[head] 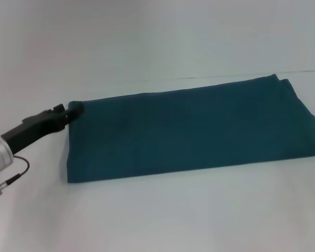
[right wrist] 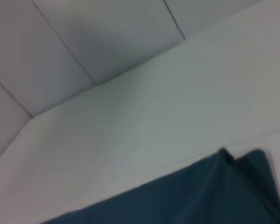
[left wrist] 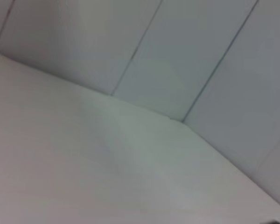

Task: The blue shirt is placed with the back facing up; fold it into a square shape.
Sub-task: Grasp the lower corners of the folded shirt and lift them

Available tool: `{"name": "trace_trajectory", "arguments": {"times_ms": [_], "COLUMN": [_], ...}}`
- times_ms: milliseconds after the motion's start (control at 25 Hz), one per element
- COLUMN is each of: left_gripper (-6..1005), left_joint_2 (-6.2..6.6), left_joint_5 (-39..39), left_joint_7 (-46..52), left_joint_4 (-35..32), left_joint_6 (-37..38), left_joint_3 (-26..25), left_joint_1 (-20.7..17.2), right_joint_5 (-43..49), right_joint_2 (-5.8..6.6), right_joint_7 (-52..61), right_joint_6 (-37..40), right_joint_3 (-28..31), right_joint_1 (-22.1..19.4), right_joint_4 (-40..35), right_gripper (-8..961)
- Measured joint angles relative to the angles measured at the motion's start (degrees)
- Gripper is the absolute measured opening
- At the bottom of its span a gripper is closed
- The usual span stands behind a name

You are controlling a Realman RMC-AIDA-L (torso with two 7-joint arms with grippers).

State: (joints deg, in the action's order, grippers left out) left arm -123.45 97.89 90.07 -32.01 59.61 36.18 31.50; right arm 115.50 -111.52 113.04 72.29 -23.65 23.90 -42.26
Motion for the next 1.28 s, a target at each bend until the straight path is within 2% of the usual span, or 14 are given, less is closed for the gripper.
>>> {"name": "trace_trajectory", "arguments": {"times_ms": [160,280,520,680,880,1080,1280], "left_gripper": [664,665,664,664,665,665,666], "left_joint_2": [-0.01,-0.13,-0.22,-0.12,0.05,0.48,0.82], "left_joint_5": [4.5,7.4,11.0,13.9,20.1,21.3,26.2], "left_joint_7": [2.6,4.2,6.0,8.0,13.7,15.3,18.1], "left_joint_4": [-1.6,-2.5,-3.0,-3.8,-6.5,-8.3,-9.4], "left_joint_6": [1.6,1.8,1.5,1.4,3.5,7.6,8.3], "left_joint_3": [0.0,0.0,-0.6,-0.7,-0.4,-0.5,-0.7], "left_joint_1": [-1.0,-1.7,-2.3,-2.7,-2.8,-3.3,-3.4], "right_joint_5": [4.2,5.7,6.0,9.7,12.6,12.6,12.7], "right_joint_2": [1.39,1.92,3.52,4.62,4.92,5.22,5.37], "right_joint_7": [4.3,6.0,9.1,12.7,14.7,15.4,15.7], "right_joint_6": [4.3,6.3,6.8,6.6,6.2,6.0,5.5], "right_joint_3": [0.2,0.7,0.6,0.7,0.7,0.8,1.1], "right_joint_1": [-0.7,-1.2,-2.6,-2.5,-1.9,-1.6,-1.4], "right_joint_4": [-0.1,-0.2,-0.6,-0.8,-0.8,-0.9,-0.9], "right_gripper": [785,781,776,776,776,776,776]}}
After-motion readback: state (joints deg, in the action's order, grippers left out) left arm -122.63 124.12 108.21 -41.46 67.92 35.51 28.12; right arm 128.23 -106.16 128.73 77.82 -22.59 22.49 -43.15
